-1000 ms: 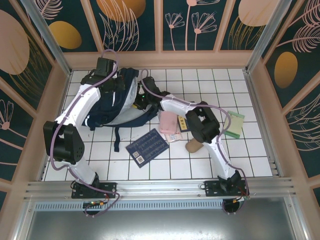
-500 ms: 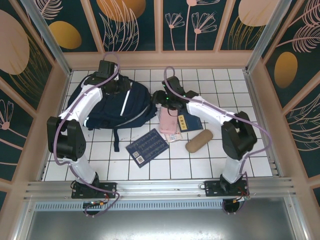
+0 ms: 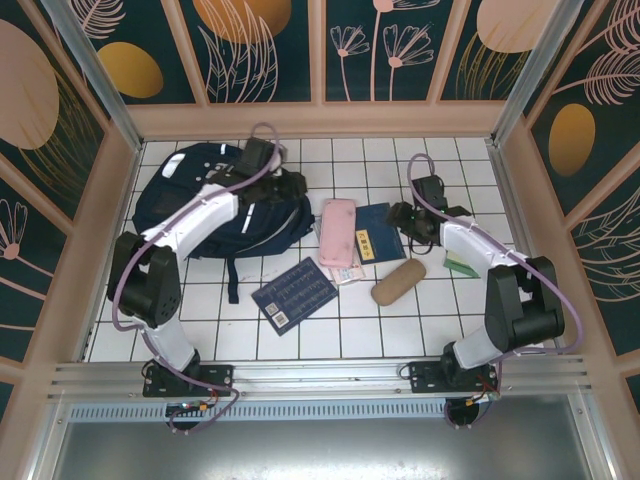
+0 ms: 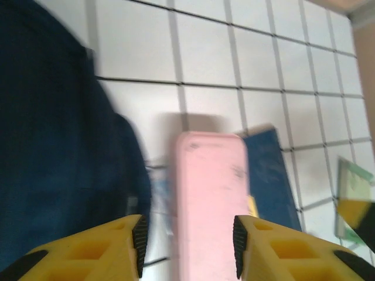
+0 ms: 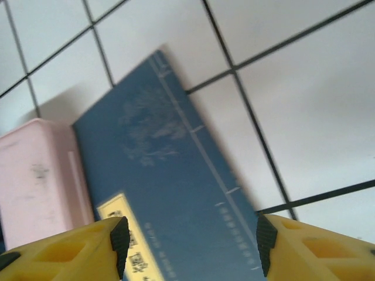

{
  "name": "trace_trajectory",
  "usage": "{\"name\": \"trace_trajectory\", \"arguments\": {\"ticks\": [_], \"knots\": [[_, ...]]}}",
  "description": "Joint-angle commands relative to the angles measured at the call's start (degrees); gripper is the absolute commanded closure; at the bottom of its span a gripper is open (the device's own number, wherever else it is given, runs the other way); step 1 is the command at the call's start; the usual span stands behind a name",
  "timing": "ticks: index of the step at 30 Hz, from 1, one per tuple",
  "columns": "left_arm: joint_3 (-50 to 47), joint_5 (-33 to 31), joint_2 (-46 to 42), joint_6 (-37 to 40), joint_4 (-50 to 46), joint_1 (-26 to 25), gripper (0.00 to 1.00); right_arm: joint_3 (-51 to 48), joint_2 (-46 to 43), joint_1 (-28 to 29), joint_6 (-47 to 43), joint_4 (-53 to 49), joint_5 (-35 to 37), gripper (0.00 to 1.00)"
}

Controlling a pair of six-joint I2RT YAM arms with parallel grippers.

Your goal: Pack books, pencil case, and school supplies into a backpack

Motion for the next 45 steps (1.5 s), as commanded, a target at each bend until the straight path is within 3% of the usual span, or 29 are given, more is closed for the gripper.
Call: {"name": "trace_trajectory", "arguments": {"ticks": [1,9,15,20,29,40,45], "knots": [[0.8,-0.5,4.1,-5.5,2.8,-4.5,0.57,-1.3,-0.6,-1.8,-5.7,3.0,-6.6,0.39],[10.4,0.1,15.3,-9.6,2.6,-15.5,0.63,-4.9,1.2,-8.3,-7.7,5.6,-9.6,0.4],[18.4,1.7,23.7,-12.5,1.6,-19.6,0.67,-6.0,3.2,-9.3,-7.6,7.8,-12.4,0.41],[19.7,-0.4,27.0,-14.7,-0.3,-20.1,0.74,-6.4,4.9,-9.3,-7.7,9.2,-14.2,0.4],[17.8,-8.7,28.0,-12.2,-6.8,-18.2,0.78,-5.9,7.8,-8.7,-8.9,11.1,-16.2,0.4],[19.4,-11.1,30.7,-11.7,-11.6,-17.3,0.8,-4.1,13.3,-6.6,-9.7,11.8,-18.4,0.41],[19.5,-10.3,33.1,-11.3,-12.0,-17.4,0.8,-4.3,13.9,-5.7,-10.0,12.8,-23.6,0.43]]}}
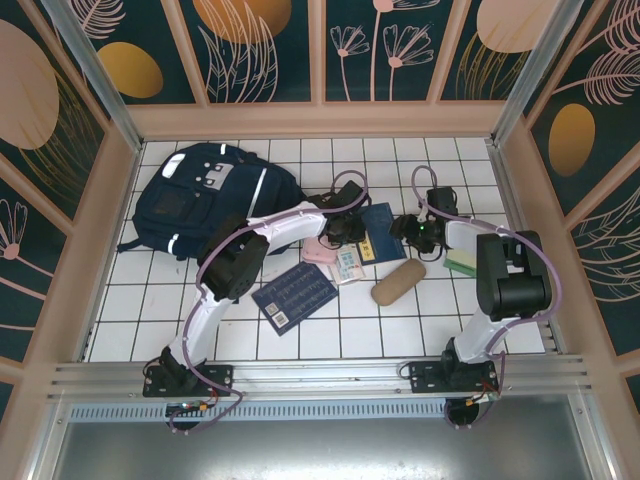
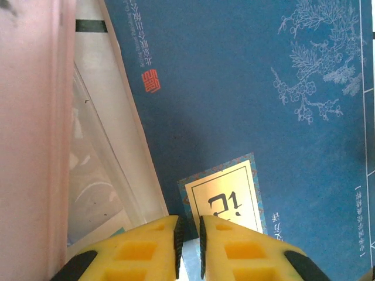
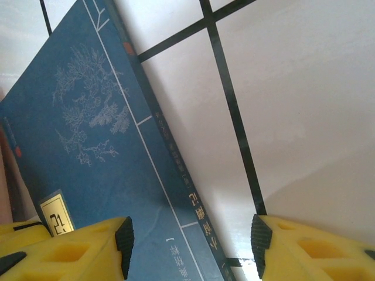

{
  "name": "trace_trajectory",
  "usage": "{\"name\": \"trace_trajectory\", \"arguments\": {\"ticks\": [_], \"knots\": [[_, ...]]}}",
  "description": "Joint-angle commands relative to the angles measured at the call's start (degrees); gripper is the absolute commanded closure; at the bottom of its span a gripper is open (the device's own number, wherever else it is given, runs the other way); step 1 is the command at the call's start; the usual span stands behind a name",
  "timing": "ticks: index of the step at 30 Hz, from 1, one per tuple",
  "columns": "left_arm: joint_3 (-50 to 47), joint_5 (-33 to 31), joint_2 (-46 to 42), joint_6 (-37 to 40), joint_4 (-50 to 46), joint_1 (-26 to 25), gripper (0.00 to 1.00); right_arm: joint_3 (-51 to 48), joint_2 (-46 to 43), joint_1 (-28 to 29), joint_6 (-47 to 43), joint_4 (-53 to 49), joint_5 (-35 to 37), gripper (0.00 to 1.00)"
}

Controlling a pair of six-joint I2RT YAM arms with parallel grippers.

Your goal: Pack books, pencil case, and school supplies into a backpack

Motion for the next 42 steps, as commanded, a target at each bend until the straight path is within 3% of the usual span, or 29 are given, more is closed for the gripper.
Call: {"name": "trace_trajectory", "arguments": {"ticks": [1,11,19,23,31,37,39,42], "knots": [[0.3,-1.5,4.0,1.3,-5.1,0.5,0.81,0.1,2.7,2.2,-1.4,1.8,-7.8,0.43],[1.1,1.2,5.4,1.5,-2.9,0.5,0.81,-2.4,-0.9,2.0,0.9,8.2,-26.3,0.52],[1.0,2.8,5.3,1.4,-1.6,0.4,0.82,-6.4,-4.7,0.1,9.5,19.5,-35.3,0.54],[0.8,3.5,5.0,1.3,-1.1,0.5,0.82,-6.4,-4.6,-0.5,11.9,22.1,-34.5,0.54],[0.3,3.5,4.6,1.4,-0.9,0.4,0.82,0.7,3.7,-0.2,5.1,8.1,-27.3,0.57],[-0.1,3.9,4.6,1.2,-0.5,0.5,0.82,1.2,6.3,0.3,6.0,11.0,-27.1,0.58],[-0.1,3.9,4.7,1.2,-0.5,0.5,0.82,1.2,6.5,0.4,7.0,12.6,-27.9,0.61],[-0.1,3.8,4.6,1.4,-0.5,0.4,0.82,1.6,6.3,0.4,6.7,12.5,-27.6,0.77]]}}
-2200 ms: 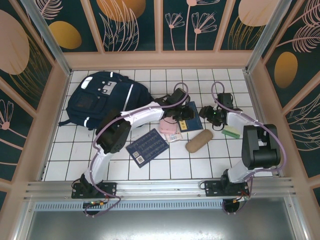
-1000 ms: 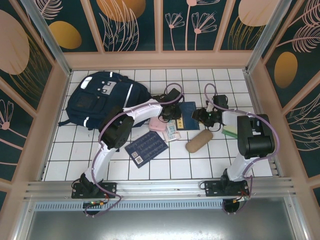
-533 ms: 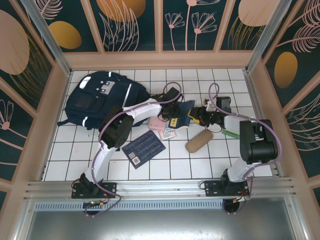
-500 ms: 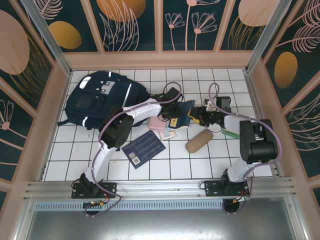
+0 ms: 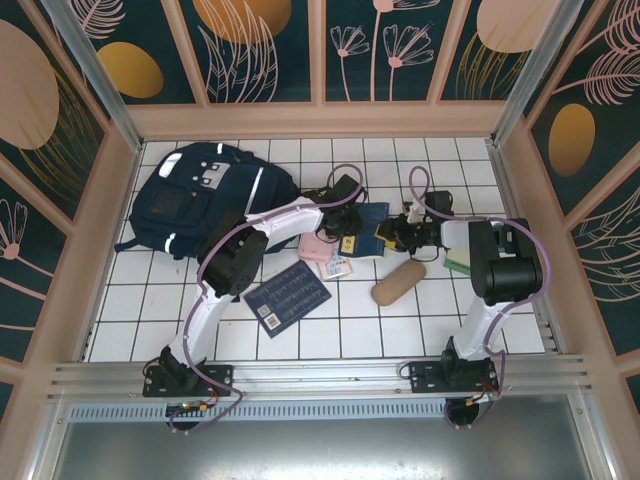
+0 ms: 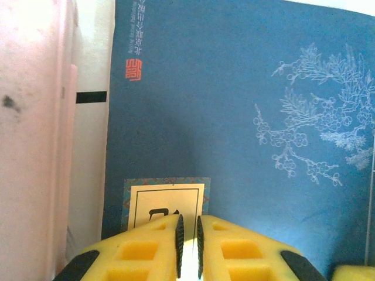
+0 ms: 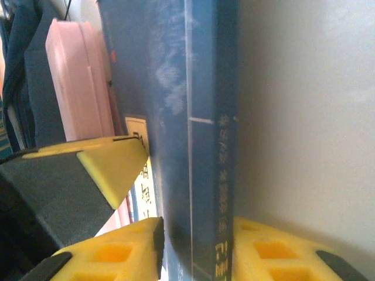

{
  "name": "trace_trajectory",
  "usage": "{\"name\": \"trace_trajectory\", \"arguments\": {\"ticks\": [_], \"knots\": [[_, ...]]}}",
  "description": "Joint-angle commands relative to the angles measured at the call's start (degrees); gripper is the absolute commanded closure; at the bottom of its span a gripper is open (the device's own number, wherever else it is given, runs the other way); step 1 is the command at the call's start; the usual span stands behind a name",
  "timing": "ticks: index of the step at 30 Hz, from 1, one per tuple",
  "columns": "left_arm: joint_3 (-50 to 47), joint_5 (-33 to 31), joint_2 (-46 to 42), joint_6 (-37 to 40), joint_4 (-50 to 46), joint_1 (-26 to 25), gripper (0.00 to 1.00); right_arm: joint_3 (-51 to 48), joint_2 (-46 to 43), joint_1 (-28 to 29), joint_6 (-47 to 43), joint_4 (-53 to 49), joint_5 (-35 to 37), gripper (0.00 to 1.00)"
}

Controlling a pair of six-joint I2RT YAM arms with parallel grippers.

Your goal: Pack books, pencil case, and school supplies into a backpack

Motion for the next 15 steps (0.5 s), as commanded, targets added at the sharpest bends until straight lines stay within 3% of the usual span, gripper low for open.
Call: {"name": "trace_trajectory", "arguments": {"ticks": [1,2,8,15], "knots": [[-1.5,3.4,3.3,0.5,-2.5,-1.3,0.82,2.1,-0.3,0.8,-0.4,2.5,-2.1,0.91],[-1.1,3.2,3.2,0.7,-2.9,-1.3,0.82,2.5,-0.3,0.7,-0.7,1.7,-2.1,1.0],[2.6,2.3,-0.6,1.8,-5.0,-0.8,0.78,1.5,-4.3,-1.0,-0.7,-0.2,-0.5,1.0],[6.6,-0.6,-8.5,5.2,-8.3,2.3,0.63,1.6,-11.8,-3.4,-0.2,-2.9,0.0,1.0]]}}
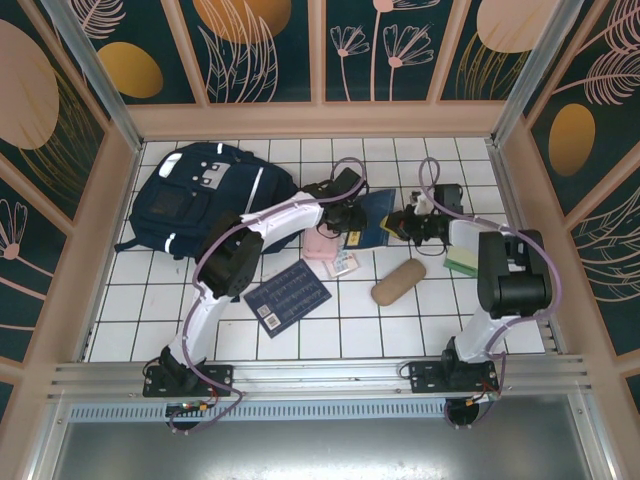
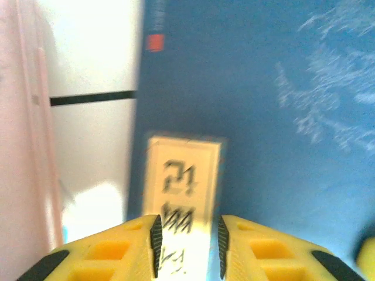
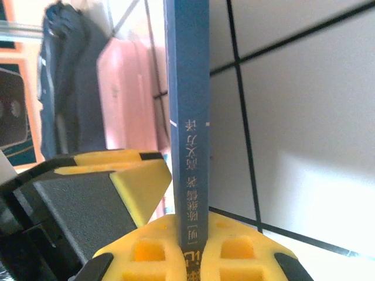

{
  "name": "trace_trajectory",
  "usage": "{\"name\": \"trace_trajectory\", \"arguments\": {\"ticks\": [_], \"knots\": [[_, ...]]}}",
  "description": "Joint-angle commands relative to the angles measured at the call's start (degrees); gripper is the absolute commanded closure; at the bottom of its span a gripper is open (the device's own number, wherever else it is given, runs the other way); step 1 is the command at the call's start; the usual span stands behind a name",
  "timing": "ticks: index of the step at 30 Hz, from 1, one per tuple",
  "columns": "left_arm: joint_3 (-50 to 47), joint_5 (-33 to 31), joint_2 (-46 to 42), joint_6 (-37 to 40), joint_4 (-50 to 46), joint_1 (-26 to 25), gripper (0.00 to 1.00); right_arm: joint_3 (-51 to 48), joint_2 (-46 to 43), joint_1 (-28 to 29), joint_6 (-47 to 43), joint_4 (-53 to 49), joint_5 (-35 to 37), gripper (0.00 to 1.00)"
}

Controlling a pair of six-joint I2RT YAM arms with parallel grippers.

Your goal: Pack books, pencil case, and school supplies into a backpack

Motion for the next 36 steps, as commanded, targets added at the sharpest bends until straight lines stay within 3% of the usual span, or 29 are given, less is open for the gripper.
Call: {"name": "trace_trajectory", "arguments": {"ticks": [1,9,10,17,22,29,33,36], "knots": [[2.8,-1.5,-7.3,3.2,-3.9,2.8,0.61,1.2,-5.6,-1.3,0.1,-1.2,0.0,1.0],[1.3,-11.7,-14.1,12.9,-10.2,8.3,0.53,4.0,-12.9,-1.2,2.3,-3.1,0.8,1.0],[0.4,-13.9,-14.5,14.1,-11.3,9.1,0.48,4.2,-13.4,-1.1,3.1,-2.8,0.7,1.0],[-8.2,-20.8,-14.7,19.9,-11.7,15.6,0.47,4.7,-17.1,3.5,6.6,-0.4,3.8,1.0],[-9.7,-23.1,-11.4,24.1,-11.4,16.5,0.38,4.7,-16.9,6.1,7.7,-0.2,5.1,1.0],[-10.8,-28.5,-7.7,26.7,-11.2,16.6,0.38,4.6,-16.8,8.4,8.6,0.4,6.4,1.0],[-11.5,-29.8,-5.5,27.2,-10.9,16.8,0.48,4.7,-16.8,10.1,10.0,2.8,7.3,1.0],[-12.4,-29.9,-5.9,26.8,-10.2,17.0,0.79,2.4,-18.0,11.8,12.5,9.0,8.3,1.0]]}}
